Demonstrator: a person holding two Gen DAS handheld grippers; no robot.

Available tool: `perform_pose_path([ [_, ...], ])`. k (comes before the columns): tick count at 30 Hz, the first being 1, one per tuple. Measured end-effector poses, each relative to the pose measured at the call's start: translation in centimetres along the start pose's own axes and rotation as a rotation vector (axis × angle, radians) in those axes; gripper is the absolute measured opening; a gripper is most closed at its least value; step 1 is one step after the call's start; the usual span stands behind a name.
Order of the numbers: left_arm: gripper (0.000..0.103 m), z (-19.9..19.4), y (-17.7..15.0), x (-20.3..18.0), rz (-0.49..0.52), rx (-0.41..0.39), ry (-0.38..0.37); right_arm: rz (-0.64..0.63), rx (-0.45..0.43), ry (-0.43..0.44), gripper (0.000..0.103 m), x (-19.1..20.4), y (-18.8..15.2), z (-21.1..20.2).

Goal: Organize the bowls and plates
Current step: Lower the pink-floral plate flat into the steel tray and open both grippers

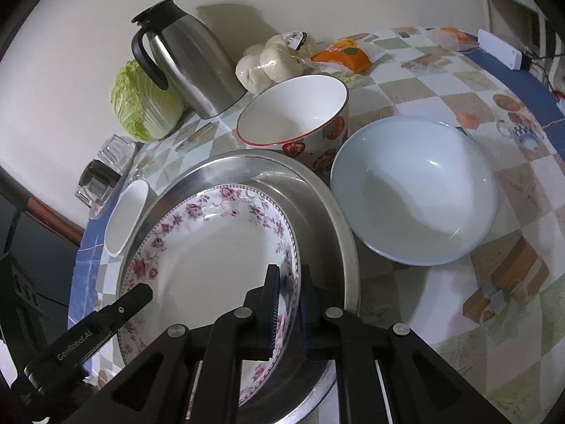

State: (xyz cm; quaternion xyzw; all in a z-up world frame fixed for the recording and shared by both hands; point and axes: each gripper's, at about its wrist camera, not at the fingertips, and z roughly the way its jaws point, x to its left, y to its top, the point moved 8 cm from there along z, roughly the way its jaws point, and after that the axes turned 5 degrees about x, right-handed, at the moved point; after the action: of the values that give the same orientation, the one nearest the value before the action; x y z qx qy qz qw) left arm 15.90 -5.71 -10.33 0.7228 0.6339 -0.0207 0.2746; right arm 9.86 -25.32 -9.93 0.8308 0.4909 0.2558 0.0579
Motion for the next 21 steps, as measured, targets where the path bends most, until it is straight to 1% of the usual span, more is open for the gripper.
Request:
perform_pose_path([
  [5,0.022,-0.11,0.07,0.16,0.013,-0.004,0.027,-0.026,0.0,-0.029,0.013,0.06,-0.09,-0.08],
  [9,0.028,-0.2,0.06,0.06,0.016,-0.005,0.02,-0.024,-0.007,-0.031,0.013,-0.05,0.0,-0.24],
  [21,0.029,-0.18,0.0,-0.24,0.039,0.012,0.052,-0.026,-0.008,-0.026,0.012,-0.07,-0.06,-0.23],
])
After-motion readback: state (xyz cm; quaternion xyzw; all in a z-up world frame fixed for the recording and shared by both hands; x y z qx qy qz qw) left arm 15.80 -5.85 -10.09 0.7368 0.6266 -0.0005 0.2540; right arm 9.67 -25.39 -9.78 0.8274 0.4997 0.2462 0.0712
